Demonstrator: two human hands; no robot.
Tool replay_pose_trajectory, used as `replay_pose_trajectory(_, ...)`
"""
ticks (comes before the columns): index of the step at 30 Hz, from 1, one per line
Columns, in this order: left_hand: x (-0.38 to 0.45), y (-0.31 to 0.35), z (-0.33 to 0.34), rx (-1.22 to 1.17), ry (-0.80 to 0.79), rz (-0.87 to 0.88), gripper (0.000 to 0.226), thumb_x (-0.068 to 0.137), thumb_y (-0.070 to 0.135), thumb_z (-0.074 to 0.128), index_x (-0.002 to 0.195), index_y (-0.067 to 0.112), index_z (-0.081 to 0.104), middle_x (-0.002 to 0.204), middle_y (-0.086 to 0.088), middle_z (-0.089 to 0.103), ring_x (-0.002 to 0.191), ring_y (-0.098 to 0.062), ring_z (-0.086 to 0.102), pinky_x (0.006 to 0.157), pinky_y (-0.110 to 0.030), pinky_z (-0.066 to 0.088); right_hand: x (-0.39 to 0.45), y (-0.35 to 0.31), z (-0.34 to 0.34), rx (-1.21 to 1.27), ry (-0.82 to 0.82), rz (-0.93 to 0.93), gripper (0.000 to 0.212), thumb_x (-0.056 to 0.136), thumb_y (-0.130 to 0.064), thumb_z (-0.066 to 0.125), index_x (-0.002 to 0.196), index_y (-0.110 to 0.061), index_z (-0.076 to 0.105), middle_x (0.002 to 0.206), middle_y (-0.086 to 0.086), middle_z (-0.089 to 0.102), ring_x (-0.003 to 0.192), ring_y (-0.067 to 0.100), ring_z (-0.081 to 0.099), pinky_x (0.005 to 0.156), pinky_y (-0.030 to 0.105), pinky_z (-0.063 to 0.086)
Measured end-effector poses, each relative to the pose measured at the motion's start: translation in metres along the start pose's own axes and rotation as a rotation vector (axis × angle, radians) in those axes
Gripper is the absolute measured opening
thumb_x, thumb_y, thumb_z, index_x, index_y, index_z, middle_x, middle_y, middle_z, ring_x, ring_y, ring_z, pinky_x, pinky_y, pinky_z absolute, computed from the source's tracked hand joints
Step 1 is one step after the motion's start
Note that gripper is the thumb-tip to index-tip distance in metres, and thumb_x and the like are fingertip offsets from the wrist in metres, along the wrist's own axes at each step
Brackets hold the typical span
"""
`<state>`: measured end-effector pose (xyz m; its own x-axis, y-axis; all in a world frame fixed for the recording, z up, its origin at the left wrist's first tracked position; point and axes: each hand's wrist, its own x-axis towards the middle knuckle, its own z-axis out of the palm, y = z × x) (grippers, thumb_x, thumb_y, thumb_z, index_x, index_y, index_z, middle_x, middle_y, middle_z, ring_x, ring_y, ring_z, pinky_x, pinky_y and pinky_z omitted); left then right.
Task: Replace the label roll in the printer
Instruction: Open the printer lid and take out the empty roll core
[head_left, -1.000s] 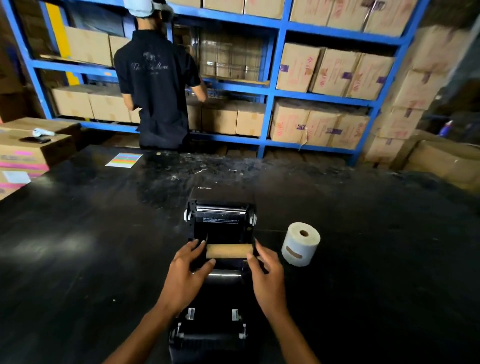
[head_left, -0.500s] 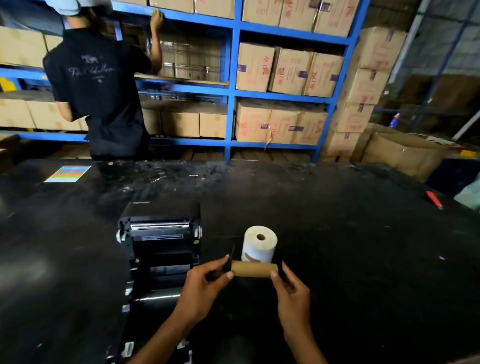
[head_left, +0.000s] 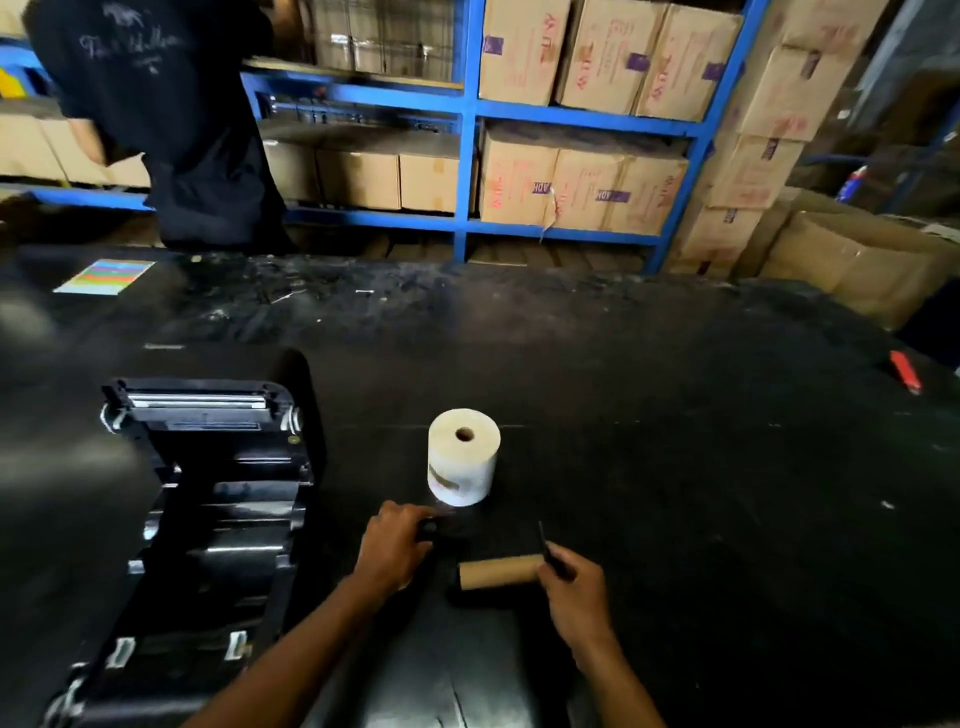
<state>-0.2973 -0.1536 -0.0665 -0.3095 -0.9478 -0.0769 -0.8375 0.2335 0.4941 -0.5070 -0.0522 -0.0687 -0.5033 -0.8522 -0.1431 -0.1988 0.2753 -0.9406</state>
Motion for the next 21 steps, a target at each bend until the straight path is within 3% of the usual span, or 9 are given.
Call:
replay_pose_trajectory(2,0.000,-0.003,0.012,0.031,-0.040,-0.004,0.044,0.079,0.014,0.061,0.123,0.018,0.060,0.122,-0.008,0.062,0.118,-0.029,0.048,0.096,-0.036,0.043,0.004,0.012,0.004,-0.044,-0.039,0.019,0.030,0.082,0.008,0.059,0.110,0.000,0.067,0.100,0.006,0.069,0.090,0.002,0.066,0.067,-0.003,0.042)
replay_pose_trajectory(4,0.001,-0.008,0.019,0.021,-0.042,0.007,0.039,0.081,0.012,0.061,0.120,0.012,0.061,0.124,-0.008,0.060,0.116,-0.028,0.048,0.095,-0.033,0.042,0.007,0.020,0.008,-0.070,-0.067,0.019,0.030,0.081,0.005,0.061,0.109,-0.003,0.068,0.103,0.007,0.071,0.099,0.017,0.065,0.073,0.004,0.045)
replay_pose_trajectory(7,0.001,-0.015,0.025,-0.009,-0.019,0.032,0.036,0.080,0.010,0.064,0.117,0.009,0.065,0.126,-0.011,0.060,0.113,-0.031,0.051,0.098,-0.032,0.043,0.008,0.023,0.012,-0.077,-0.095,0.031,0.028,0.081,0.001,0.062,0.108,-0.005,0.069,0.095,0.000,0.071,0.092,0.010,0.063,0.080,0.019,0.046)
replay_pose_trajectory(10,-0.008,-0.007,0.028,-0.140,0.107,0.041,0.031,0.082,0.019,0.068,0.112,0.010,0.070,0.126,-0.010,0.061,0.120,-0.025,0.052,0.102,-0.031,0.043,0.006,0.022,0.016,-0.050,-0.133,0.030,0.028,0.081,0.001,0.061,0.095,-0.018,0.074,0.075,-0.017,0.068,0.069,-0.007,0.059,0.070,0.020,0.047)
replay_pose_trajectory(12,-0.018,0.008,0.023,-0.267,0.076,0.073,0.033,0.080,0.031,0.071,0.108,0.013,0.072,0.118,-0.003,0.066,0.115,-0.014,0.056,0.099,-0.027,0.044,0.009,0.018,0.022,-0.009,-0.154,0.024,0.032,0.080,0.001,0.060,0.082,-0.028,0.072,0.068,-0.014,0.068,0.063,-0.004,0.057,0.064,0.021,0.046)
replay_pose_trajectory(14,-0.029,0.018,0.017,-0.252,-0.110,0.124,0.032,0.079,0.038,0.070,0.104,0.019,0.072,0.107,0.000,0.072,0.101,-0.010,0.064,0.090,-0.032,0.050,0.011,0.016,0.028,0.031,-0.200,0.019,0.030,0.081,0.001,0.060,0.078,-0.026,0.072,0.070,-0.008,0.068,0.062,0.001,0.055,0.057,0.018,0.046)
replay_pose_trajectory(16,-0.036,0.017,0.009,-0.224,-0.192,0.118,0.031,0.078,0.040,0.069,0.103,0.023,0.069,0.099,-0.002,0.075,0.093,-0.013,0.068,0.083,-0.036,0.053,0.015,0.015,0.028,0.059,-0.206,0.053,0.026,0.085,0.001,0.058,0.089,-0.020,0.073,0.072,-0.001,0.066,0.056,0.001,0.052,0.048,0.012,0.042)
replay_pose_trajectory(18,-0.039,0.004,-0.002,-0.224,-0.173,0.081,0.028,0.079,0.035,0.070,0.104,0.023,0.071,0.096,0.000,0.074,0.091,-0.015,0.068,0.080,-0.035,0.052,0.024,0.020,0.021,0.074,-0.143,0.091,0.023,0.087,-0.001,0.057,0.108,-0.005,0.068,0.084,0.009,0.063,0.054,0.002,0.052,0.044,0.009,0.042)
replay_pose_trajectory(21,-0.037,-0.016,-0.019,-0.078,0.000,0.075,0.031,0.079,0.036,0.067,0.108,0.025,0.070,0.099,0.000,0.074,0.094,-0.020,0.063,0.078,-0.032,0.046,0.039,0.028,-0.003,0.036,-0.026,0.100,0.023,0.088,-0.003,0.058,0.109,0.003,0.066,0.079,0.010,0.060,0.044,0.000,0.051,0.040,0.008,0.039)
